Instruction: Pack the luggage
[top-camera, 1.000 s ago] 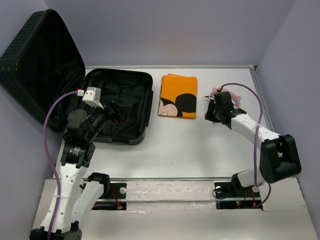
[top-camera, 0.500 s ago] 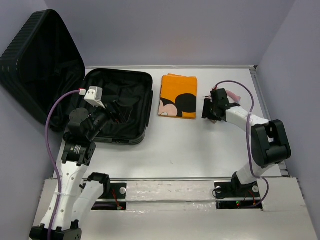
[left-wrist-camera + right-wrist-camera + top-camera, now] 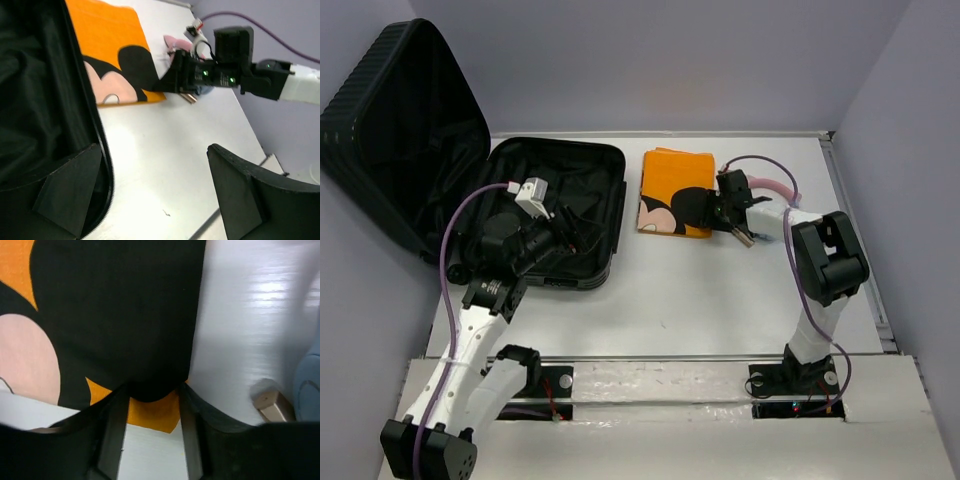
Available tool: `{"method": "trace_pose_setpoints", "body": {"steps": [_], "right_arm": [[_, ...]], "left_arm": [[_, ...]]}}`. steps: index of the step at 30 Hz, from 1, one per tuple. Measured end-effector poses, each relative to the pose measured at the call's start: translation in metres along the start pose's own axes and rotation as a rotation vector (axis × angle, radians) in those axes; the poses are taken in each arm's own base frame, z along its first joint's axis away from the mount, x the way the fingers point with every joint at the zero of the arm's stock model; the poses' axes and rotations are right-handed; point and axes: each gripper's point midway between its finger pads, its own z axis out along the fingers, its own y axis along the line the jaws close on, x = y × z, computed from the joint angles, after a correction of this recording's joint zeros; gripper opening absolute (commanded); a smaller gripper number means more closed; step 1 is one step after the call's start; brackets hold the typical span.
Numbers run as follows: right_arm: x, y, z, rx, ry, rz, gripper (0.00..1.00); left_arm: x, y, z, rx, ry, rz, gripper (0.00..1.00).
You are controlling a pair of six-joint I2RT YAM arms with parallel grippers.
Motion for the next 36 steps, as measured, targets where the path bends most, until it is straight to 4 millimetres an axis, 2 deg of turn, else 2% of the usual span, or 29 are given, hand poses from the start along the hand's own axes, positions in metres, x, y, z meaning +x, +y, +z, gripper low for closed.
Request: {"method": "trace_pose_setpoints", "body": {"steps": [1, 2, 3, 7, 8, 10, 11, 12, 15, 18, 22, 28, 29, 33, 34, 35, 36], "right_arm": [[0.004, -0.001, 0.005, 0.003, 0.008, 0.004, 0.33], [0.003, 0.0, 0.006, 0.005, 0.005, 0.008, 0.2], [0.003, 0.002, 0.006, 0.006, 0.004, 0.013, 0.16], [0.018, 0.025, 0.007, -0.012, 0.004, -0.01, 0.15], [0.025, 0.035, 0.006, -0.025, 0.004, -0.02, 0.14], [0.042, 0.052, 0.003, -0.048, 0.002, -0.038, 0.14], [0.057, 0.063, -0.002, -0.066, 0.006, -0.049, 0.13], [0.069, 0.071, -0.006, -0.077, 0.011, -0.052, 0.13], [0.104, 0.086, -0.025, -0.105, 0.016, -0.062, 0.13], [0.134, 0.09, -0.044, -0.115, 0.022, -0.052, 0.13], [0.182, 0.097, -0.075, -0.137, 0.036, -0.062, 0.14], [0.246, 0.109, -0.115, -0.179, 0.092, -0.078, 0.22], [0.254, 0.112, -0.12, -0.181, 0.101, -0.08, 0.29], [0.283, 0.125, -0.136, -0.2, 0.132, -0.094, 0.45], [0.286, 0.128, -0.139, -0.202, 0.138, -0.094, 0.47], [0.288, 0.129, -0.14, -0.201, 0.14, -0.092, 0.56], [0.289, 0.131, -0.142, -0.203, 0.143, -0.092, 0.57]], "left_arm": [[0.007, -0.002, 0.001, 0.012, 0.012, -0.012, 0.99], [0.014, -0.005, 0.001, 0.025, 0.024, -0.025, 0.99], [0.025, -0.011, 0.001, 0.047, 0.043, -0.038, 0.99], [0.054, -0.039, 0.001, 0.123, 0.092, -0.059, 0.99], [0.06, -0.045, 0.002, 0.133, 0.101, -0.064, 0.99], [0.08, -0.059, 0.003, 0.161, 0.141, -0.084, 0.93], [0.092, -0.062, 0.005, 0.155, 0.162, -0.102, 0.9], [0.103, -0.062, 0.007, 0.14, 0.176, -0.115, 0.86], [0.137, -0.055, 0.009, 0.071, 0.226, -0.16, 0.84], [0.173, -0.041, 0.01, -0.029, 0.273, -0.2, 0.83], [0.197, -0.028, 0.014, -0.13, 0.292, -0.225, 0.82], [0.225, -0.019, 0.016, -0.241, 0.296, -0.252, 0.81], [0.232, -0.017, 0.015, -0.263, 0.302, -0.256, 0.81], [0.254, -0.003, 0.009, -0.349, 0.318, -0.269, 0.81], [0.258, 0.001, 0.007, -0.371, 0.318, -0.277, 0.81], [0.261, 0.004, 0.004, -0.388, 0.318, -0.283, 0.81], [0.265, 0.006, 0.0, -0.407, 0.32, -0.285, 0.82]]}}
